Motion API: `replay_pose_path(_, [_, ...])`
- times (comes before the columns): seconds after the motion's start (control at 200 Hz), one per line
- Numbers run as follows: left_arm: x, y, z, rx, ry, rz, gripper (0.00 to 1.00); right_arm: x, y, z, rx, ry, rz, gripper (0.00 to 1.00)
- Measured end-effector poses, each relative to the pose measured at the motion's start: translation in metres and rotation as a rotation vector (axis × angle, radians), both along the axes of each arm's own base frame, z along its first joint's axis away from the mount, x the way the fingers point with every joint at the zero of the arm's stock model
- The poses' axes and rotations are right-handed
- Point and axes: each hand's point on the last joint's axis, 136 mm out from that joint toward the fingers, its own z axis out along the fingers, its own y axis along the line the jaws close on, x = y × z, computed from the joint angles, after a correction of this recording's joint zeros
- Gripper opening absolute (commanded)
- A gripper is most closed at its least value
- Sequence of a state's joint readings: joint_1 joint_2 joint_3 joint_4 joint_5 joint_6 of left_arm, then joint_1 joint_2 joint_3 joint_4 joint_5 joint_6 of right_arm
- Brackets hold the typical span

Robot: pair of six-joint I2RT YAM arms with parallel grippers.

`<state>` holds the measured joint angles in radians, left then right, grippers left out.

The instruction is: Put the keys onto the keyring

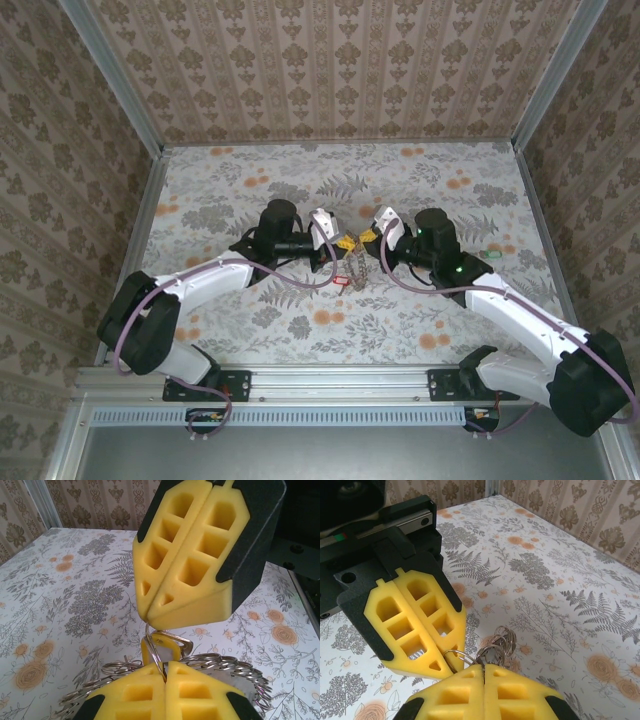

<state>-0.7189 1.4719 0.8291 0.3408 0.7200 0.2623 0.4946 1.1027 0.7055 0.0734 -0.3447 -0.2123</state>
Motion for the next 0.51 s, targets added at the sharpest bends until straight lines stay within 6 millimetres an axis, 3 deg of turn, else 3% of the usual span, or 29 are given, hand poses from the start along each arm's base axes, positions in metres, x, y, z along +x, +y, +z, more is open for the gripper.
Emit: replay_pose_path(0.505, [0.005, -0.001, -0.008, 0.017, 0.007, 0.019, 0.0, 0.003, -0.002, -0.015, -0.041, 0.069, -0.021, 0.0])
